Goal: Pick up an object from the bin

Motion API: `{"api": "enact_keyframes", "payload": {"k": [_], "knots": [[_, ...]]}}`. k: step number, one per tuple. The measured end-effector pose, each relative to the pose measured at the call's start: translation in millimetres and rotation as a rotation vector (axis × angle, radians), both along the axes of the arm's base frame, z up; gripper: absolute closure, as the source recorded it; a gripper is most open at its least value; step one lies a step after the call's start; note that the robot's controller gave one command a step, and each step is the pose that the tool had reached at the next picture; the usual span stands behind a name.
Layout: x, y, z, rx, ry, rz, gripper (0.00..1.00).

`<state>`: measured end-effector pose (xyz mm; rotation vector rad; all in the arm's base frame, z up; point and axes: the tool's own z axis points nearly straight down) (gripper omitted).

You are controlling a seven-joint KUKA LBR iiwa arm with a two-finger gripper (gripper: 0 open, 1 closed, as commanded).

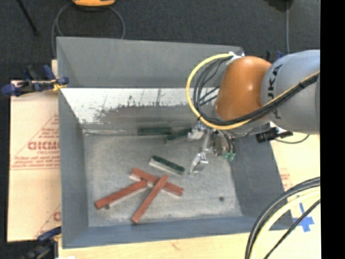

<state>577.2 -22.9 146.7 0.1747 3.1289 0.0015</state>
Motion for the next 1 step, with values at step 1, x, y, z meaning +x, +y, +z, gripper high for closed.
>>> {"api": "enact_keyframes", "payload": {"k": [1], "knots": [[75.0, 47.0, -9.5, -0.002, 0.001, 0.048, 0.00]]}}
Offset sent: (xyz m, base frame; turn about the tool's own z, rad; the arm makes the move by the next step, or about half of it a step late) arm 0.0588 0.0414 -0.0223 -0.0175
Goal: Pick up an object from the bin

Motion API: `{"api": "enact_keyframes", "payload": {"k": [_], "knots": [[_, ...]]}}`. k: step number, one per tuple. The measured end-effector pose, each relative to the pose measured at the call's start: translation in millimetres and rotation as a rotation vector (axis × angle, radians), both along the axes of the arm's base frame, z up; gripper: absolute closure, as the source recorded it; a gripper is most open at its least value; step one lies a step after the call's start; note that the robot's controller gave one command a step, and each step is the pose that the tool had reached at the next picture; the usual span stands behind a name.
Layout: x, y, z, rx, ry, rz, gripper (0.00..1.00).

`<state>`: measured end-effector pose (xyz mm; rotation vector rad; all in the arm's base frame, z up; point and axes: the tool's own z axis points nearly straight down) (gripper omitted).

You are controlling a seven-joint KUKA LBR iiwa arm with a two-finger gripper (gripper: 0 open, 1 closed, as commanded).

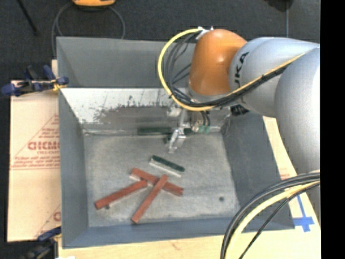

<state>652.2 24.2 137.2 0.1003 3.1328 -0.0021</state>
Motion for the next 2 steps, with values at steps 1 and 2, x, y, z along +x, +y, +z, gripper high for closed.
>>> {"api": "enact_keyframes", "payload": {"k": [1, 2], "knots": [[-0.1, 6, -6, 0.002, 0.003, -0.012, 0.00], [5.3, 14, -59, 0.003, 0.011, -0.177, 0.00]]}}
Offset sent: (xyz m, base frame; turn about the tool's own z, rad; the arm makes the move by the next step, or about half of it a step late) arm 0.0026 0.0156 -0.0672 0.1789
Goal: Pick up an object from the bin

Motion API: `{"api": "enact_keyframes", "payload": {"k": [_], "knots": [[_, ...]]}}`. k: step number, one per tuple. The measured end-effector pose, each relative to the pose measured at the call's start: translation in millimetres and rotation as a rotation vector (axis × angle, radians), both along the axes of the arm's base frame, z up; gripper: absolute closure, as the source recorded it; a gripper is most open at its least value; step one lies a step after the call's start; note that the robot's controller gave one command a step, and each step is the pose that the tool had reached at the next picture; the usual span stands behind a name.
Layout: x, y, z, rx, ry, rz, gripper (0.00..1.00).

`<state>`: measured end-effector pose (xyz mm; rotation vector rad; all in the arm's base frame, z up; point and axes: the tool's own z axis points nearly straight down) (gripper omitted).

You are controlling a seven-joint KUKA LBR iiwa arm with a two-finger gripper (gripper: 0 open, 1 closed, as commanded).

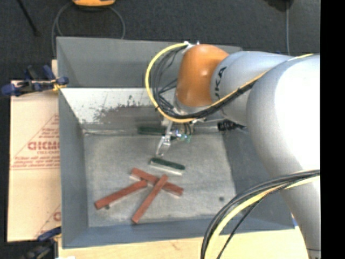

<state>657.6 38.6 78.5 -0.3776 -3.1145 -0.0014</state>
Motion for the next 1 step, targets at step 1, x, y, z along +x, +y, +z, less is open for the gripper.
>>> {"api": "enact_keyframes", "payload": {"k": [1], "knots": [[2.9, 0.2, 2.7, 0.000, -0.016, 0.002, 1.00]]}}
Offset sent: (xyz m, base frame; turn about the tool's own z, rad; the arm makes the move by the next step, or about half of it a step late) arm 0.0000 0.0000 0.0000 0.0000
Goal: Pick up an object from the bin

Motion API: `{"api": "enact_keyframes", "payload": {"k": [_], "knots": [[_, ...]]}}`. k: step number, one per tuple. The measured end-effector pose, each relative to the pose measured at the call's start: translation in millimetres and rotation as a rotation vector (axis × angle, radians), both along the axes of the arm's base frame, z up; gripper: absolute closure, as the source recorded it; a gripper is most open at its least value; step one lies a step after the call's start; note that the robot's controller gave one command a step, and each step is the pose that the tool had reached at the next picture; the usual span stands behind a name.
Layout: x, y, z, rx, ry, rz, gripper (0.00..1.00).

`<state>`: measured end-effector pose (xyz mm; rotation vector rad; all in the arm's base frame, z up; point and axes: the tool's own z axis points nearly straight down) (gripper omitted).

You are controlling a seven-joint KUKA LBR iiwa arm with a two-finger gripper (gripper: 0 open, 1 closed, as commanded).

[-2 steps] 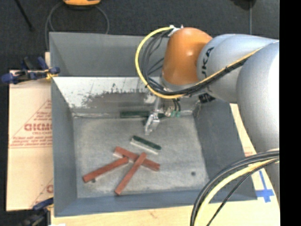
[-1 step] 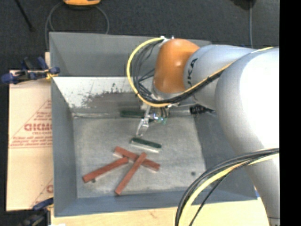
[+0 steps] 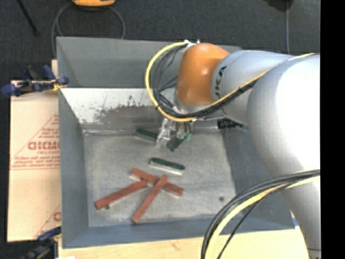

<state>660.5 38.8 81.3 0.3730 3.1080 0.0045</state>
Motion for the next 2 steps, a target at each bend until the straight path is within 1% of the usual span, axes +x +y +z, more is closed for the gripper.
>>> {"api": "enact_keyframes", "payload": {"k": [1, 2], "knots": [[0.1, 0, 0, 0.000, 0.000, 0.002, 1.00], [3.5, -1, 66, -0.001, -0.001, 0.005, 1.00]]}}
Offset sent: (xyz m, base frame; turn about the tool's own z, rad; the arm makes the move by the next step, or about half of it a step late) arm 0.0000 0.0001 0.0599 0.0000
